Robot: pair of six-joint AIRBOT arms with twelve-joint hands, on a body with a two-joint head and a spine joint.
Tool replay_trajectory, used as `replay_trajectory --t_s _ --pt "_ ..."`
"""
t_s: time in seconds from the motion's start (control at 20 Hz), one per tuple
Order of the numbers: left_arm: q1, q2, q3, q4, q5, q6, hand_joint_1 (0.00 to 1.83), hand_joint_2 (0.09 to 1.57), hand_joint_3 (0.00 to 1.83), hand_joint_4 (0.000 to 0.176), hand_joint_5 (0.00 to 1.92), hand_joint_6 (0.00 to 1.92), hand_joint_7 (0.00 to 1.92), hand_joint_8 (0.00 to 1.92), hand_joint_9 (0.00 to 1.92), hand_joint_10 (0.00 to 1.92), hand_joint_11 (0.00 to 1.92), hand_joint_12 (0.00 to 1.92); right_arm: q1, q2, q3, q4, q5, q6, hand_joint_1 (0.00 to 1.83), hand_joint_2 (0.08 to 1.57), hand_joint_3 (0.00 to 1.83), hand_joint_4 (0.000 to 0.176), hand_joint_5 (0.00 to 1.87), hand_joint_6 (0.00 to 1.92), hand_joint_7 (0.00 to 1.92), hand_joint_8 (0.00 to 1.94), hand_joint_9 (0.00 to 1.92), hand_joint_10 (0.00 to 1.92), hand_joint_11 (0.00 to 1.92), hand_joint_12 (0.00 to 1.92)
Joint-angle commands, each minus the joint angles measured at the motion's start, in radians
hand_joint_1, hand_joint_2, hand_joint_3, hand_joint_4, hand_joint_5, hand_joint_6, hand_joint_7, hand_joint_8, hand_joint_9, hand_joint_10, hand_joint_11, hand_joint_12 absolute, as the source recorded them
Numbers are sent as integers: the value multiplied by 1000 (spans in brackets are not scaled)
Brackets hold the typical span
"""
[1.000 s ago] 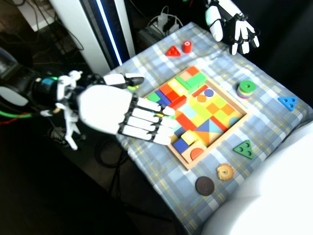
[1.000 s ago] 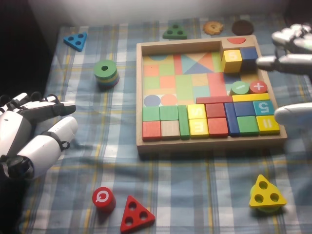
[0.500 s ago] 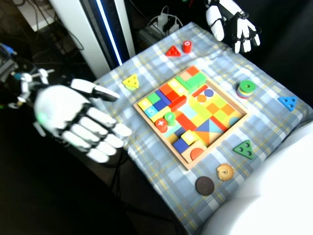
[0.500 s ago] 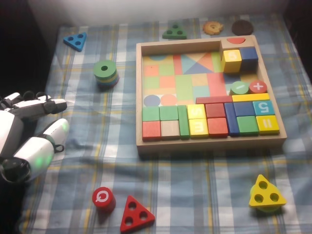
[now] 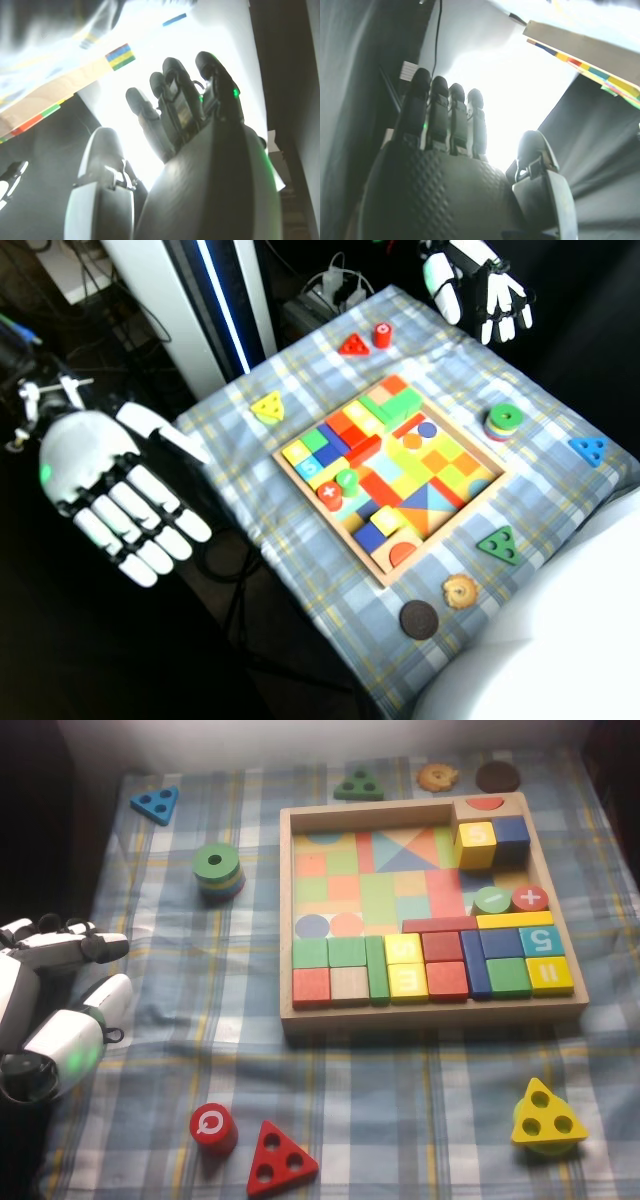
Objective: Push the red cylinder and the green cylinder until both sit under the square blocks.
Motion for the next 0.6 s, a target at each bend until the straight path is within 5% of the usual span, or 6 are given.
replay_trajectory --t_s 0.0,0.15,0.3,0.4,0.45,0.55 --pt "-8 5 10 51 -106 -6 598 1324 1 5 793 0 560 2 457 4 0 303 10 -4 9 2 130 3 144 1337 8 0 386 7 338 8 296 15 316 131" --pt "-15 6 5 74 -127 -7 573 1325 1 23 771 1 544 0 462 5 0 367 24 -40 17 27 131 20 285 1343 0 0 408 7 373 10 340 16 333 128" --pt "-20 35 0 111 -158 -7 580 1306 0 0 732 1 584 9 468 6 0 475 53 -47 19 27 131 20 253 1276 0 0 481 3 472 3 438 6 397 141" --pt "-22 56 -4 125 -185 -6 512 1323 2 39 649 0 556 1 415 1 0 317 53 -47 17 27 131 22 135 1252 0 21 477 0 497 6 441 3 362 109" --pt "-21 62 -4 126 -191 -6 475 1321 1 47 629 0 565 4 418 4 0 296 53 -47 18 27 131 26 105 1257 0 17 473 0 496 4 438 1 351 96" --pt "-20 73 -4 123 -193 11 392 1327 4 18 569 0 525 0 357 0 0 252 62 -47 26 27 131 29 78 1277 6 2 468 0 484 0 386 0 255 49"
